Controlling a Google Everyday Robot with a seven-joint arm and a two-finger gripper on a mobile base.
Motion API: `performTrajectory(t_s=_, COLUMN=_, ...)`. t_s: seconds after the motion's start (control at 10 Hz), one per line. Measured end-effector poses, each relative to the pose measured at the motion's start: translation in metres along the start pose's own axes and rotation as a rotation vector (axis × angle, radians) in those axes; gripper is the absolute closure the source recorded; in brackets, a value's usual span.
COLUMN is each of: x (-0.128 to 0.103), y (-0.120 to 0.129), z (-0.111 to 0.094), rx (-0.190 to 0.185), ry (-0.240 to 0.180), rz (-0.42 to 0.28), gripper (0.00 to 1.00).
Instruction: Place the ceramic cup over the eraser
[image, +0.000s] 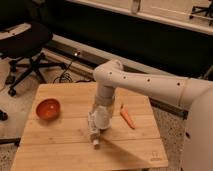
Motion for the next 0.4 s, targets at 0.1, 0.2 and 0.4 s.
performTrajectory(t_s=0.1, x=-0.001, y=0.001, z=-0.002, rx=-0.003, ry=-0.003, rz=-0.008, gripper=0.20)
performTrajectory(t_s=0.2, x=-0.003, y=0.000, z=-0.005, rx=-0.003, ry=-0.011, rz=-0.016, gripper=0.20)
performTrajectory(t_s=0.4, x=-0.007, y=-0.005, z=-0.022, rx=0.026, ry=-0.032, rz=-0.023, gripper=0.20)
